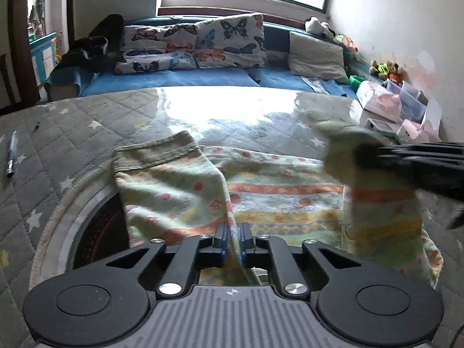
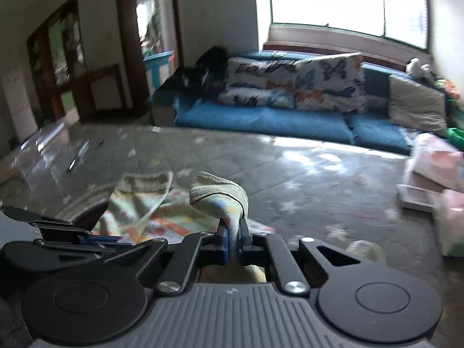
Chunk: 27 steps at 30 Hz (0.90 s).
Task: Fold clothes
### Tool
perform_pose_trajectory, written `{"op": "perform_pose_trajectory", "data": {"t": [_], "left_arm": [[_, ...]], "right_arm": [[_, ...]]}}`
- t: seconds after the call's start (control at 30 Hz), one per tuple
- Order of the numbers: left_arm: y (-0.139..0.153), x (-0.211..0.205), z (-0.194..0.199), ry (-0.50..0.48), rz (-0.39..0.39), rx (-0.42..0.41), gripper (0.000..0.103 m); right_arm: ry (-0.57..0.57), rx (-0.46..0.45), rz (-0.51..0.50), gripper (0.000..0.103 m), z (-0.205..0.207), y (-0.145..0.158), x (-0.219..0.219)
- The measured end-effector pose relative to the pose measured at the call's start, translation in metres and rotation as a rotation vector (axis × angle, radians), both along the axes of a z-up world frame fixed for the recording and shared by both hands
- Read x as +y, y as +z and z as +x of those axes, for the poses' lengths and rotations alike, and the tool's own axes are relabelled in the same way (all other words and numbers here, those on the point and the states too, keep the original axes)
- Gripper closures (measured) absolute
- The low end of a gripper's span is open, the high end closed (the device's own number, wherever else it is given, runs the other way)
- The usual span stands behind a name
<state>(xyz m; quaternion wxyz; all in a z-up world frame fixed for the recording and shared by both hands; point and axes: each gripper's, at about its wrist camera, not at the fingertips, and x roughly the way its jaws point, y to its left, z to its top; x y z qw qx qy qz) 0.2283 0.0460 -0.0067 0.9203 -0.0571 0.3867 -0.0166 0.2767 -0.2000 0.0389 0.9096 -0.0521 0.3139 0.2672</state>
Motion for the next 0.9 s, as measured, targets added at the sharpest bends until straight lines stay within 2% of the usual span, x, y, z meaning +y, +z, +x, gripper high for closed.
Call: {"op": "perform_pose_trajectory", "data": {"t": [0.27, 0.47, 0.77, 0.9], "left_arm": [[0.027, 0.039, -0.048, 0.109, -0.027, -0.079, 0.101], [0.047, 0.072, -0.109, 0.199, -0.035, -0.138, 0.102], [0.039, 0.108, -0.213, 0.315, -0.057, -0.120, 0.102], [0.027, 0.110, -0.247, 0.335, -0.042, -0.069, 0.102]], "right_arm": [[-0.142, -0.080, 0.063, 0.098, -0.058, 0.035, -0.087], [-0.241, -0.115, 0.096, 0.098, -0.111, 0.041, -0.140], [-0.364, -0.106, 0.137, 0.098, -0.161, 0.028, -0.197], [-0.420, -0.076, 0.142, 0.098, -0.173, 0.015, -0.219]]}}
